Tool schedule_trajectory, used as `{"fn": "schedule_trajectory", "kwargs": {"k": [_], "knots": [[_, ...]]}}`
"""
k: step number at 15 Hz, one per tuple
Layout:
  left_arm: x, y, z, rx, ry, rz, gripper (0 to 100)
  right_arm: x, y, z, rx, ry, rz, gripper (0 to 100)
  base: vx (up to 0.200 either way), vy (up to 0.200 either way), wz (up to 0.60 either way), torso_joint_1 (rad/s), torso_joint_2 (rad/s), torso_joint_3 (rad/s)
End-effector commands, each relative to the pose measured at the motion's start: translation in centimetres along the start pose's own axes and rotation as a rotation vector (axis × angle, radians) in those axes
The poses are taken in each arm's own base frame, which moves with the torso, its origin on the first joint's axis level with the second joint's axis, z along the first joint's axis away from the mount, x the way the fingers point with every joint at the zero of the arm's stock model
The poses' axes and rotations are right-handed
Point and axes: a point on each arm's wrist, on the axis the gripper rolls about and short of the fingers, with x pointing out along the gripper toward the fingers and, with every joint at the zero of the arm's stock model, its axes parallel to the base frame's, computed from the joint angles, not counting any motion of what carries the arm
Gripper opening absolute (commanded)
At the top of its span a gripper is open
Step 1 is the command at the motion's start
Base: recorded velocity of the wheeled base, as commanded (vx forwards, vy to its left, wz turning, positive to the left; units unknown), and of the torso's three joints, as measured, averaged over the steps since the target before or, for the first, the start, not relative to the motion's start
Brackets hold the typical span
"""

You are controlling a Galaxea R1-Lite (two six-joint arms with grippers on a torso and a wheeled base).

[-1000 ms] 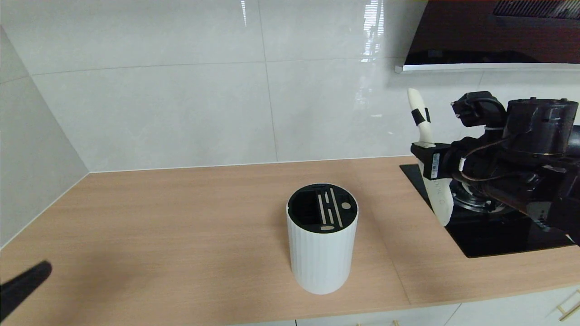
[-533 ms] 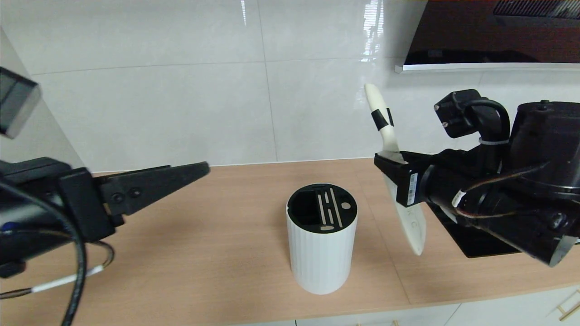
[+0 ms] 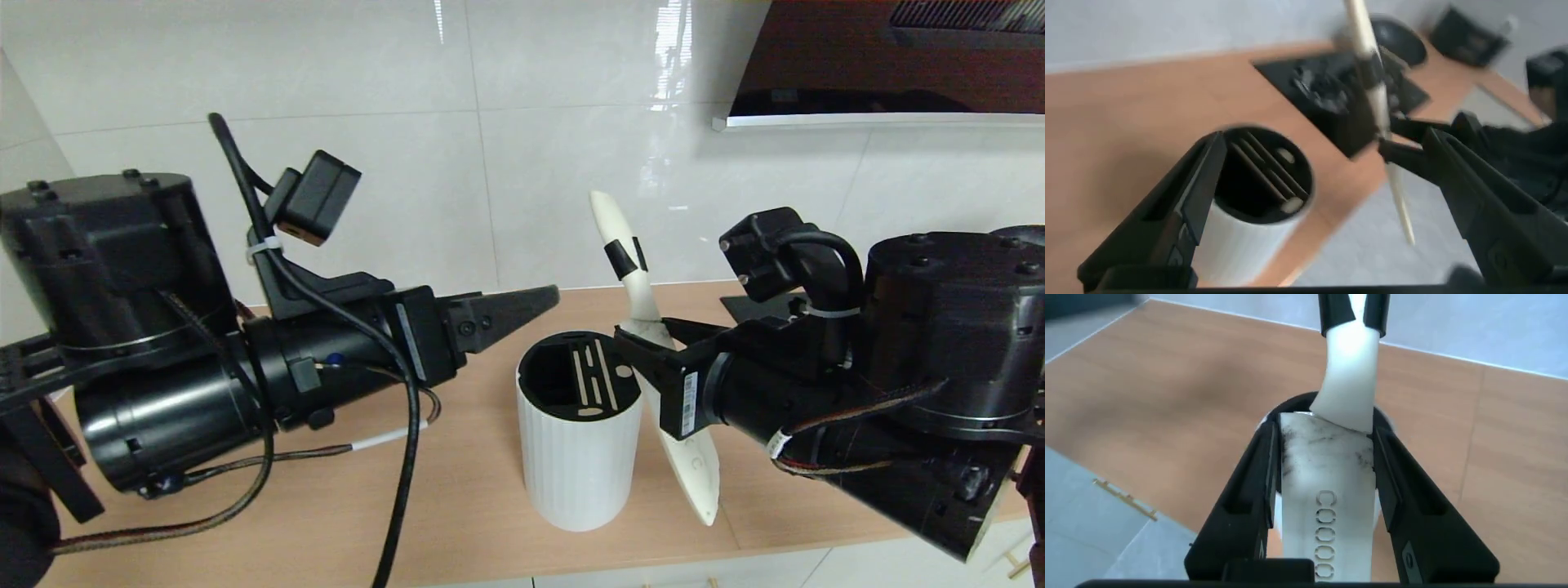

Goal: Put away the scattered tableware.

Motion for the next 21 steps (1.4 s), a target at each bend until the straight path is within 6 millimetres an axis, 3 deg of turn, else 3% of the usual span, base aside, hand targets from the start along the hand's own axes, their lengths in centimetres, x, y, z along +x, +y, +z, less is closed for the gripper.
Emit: {"fn": "schedule_trajectory", "kwargs": {"k": [1, 3, 7, 14, 21], "knots": [[1.3, -0.9, -1.1, -0.029, 0.043, -0.046, 100, 0.0, 0.7, -0.3, -0.006, 0.011, 0.022, 0, 0.000, 0.000, 0.00, 0.000, 0.00, 0.000], [3.3, -0.7, -2.1, -0.032, 0.041, -0.071, 100, 0.1, 1.4, -0.9, -0.016, 0.028, 0.043, 0, 0.000, 0.000, 0.00, 0.000, 0.00, 0.000], [5.2, -1.1, -3.6, -0.086, 0.016, -0.122, 100, 0.0, 2.5, -1.3, -0.013, 0.042, 0.076, 0, 0.000, 0.000, 0.00, 0.000, 0.00, 0.000], [6.3, -0.5, -3.7, -0.081, -0.050, -0.088, 100, -0.2, 3.1, -1.6, -0.017, 0.047, 0.098, 0, 0.000, 0.000, 0.00, 0.000, 0.00, 0.000], [5.6, 0.1, -2.4, -0.071, -0.099, -0.065, 100, -0.6, 3.1, -2.3, -0.029, 0.069, 0.108, 0, 0.000, 0.000, 0.00, 0.000, 0.00, 0.000]]}}
